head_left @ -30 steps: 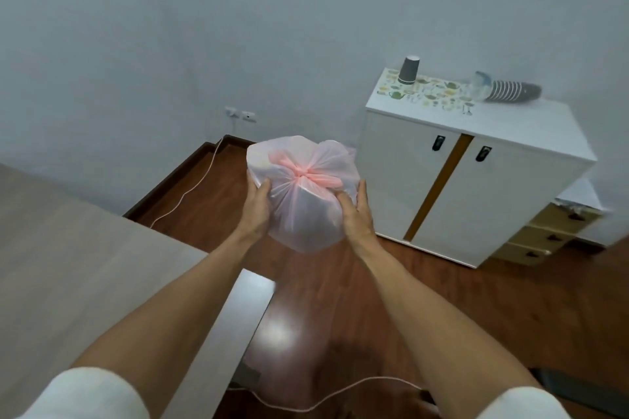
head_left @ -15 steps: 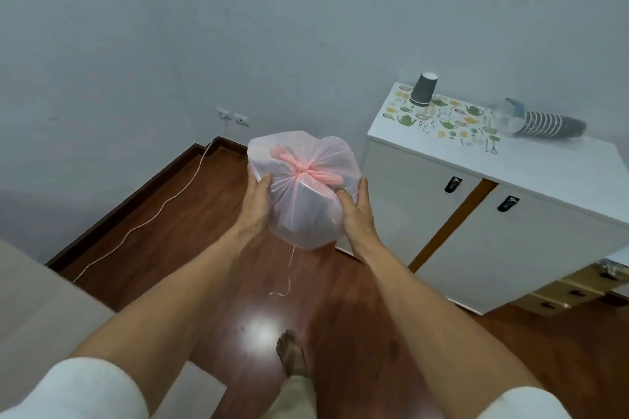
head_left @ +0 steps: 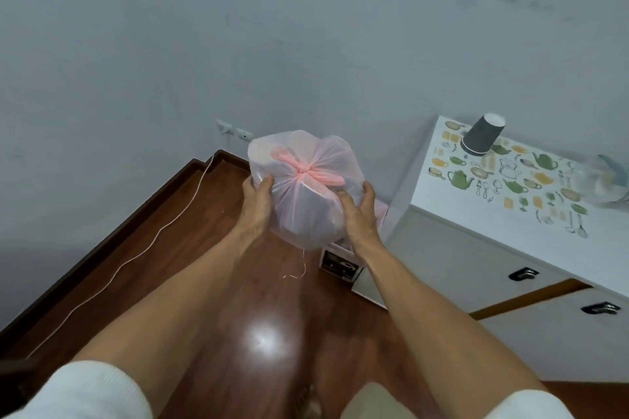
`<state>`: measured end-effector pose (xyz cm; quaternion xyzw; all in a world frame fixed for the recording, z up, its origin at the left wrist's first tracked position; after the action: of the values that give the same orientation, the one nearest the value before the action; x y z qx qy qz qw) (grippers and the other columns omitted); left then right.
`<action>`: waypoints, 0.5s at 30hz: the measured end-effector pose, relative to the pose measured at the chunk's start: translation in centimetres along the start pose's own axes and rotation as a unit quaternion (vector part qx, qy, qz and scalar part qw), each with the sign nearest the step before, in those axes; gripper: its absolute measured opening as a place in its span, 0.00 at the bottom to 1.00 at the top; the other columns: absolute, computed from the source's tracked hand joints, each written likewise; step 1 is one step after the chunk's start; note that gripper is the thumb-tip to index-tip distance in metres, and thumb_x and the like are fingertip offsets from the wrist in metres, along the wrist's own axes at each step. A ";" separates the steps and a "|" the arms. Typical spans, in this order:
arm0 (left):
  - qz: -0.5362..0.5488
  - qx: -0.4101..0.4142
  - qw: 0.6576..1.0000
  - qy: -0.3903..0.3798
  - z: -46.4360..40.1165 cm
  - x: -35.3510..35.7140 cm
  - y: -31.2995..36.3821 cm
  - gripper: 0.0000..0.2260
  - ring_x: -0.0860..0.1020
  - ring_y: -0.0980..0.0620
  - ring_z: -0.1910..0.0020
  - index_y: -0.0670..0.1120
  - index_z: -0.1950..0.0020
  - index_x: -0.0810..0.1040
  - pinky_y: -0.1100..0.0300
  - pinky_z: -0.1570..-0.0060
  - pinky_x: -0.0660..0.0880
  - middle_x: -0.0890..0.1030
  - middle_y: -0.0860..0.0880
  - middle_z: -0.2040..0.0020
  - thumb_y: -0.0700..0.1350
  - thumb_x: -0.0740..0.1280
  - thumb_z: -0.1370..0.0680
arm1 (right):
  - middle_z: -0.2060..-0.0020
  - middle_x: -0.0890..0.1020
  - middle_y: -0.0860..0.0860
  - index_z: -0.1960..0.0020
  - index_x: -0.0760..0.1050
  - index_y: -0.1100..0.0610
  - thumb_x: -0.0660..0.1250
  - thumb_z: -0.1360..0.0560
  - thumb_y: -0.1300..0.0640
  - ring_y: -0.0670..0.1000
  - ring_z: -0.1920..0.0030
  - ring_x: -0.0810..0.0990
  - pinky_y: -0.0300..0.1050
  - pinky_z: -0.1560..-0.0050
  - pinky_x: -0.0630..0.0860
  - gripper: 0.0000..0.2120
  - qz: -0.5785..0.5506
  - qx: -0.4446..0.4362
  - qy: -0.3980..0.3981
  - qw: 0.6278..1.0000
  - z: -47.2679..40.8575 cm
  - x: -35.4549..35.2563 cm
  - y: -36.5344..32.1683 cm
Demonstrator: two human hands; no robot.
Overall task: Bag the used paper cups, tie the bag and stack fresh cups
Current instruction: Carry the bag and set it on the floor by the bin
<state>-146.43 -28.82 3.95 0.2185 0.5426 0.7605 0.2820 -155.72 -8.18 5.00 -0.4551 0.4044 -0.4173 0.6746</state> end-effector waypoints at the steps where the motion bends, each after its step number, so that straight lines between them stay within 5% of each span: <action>1: -0.001 -0.005 1.000 0.001 -1.5 0.2 0.3 0.35 0.78 0.44 0.37 0.46 0.23 0.63 0.39 0.33 0.74 0.77 0.47 0.35 0.60 0.65 0.26 | 0.25 0.67 0.50 0.21 0.53 0.42 0.67 0.27 0.34 0.57 0.28 0.70 0.59 0.28 0.69 0.41 0.001 -0.003 0.001 1.000 -1.6 0.6 -0.3; 7: -0.054 -0.007 0.998 0.032 -10.9 1.0 1.4 0.33 0.74 0.45 0.32 0.52 0.23 0.68 0.44 0.31 0.70 0.75 0.46 0.29 0.64 0.63 0.26 | 0.22 0.63 0.48 0.20 0.53 0.42 0.67 0.26 0.37 0.53 0.24 0.65 0.58 0.25 0.65 0.40 -0.012 0.002 -0.004 1.000 -10.5 4.5 -0.7; 15: -0.059 -0.008 0.998 -0.033 -23.3 4.1 -0.8 0.22 0.79 0.45 0.35 0.47 0.24 0.70 0.40 0.32 0.74 0.80 0.46 0.33 0.50 0.62 0.18 | 0.26 0.68 0.49 0.21 0.54 0.47 0.68 0.26 0.42 0.54 0.29 0.70 0.49 0.32 0.67 0.39 -0.036 0.074 0.042 0.996 -21.6 8.7 3.4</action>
<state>-164.17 -42.20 -4.07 0.2088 0.5388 0.7395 0.3453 -172.25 -21.51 -5.28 -0.4002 0.3842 -0.4890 0.6731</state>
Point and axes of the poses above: each hand's wrist, its own z-axis away from the middle knuckle, its own x-axis out of the palm, y = z × x, the point moved 5 cm from there along -z, towards the middle knuckle
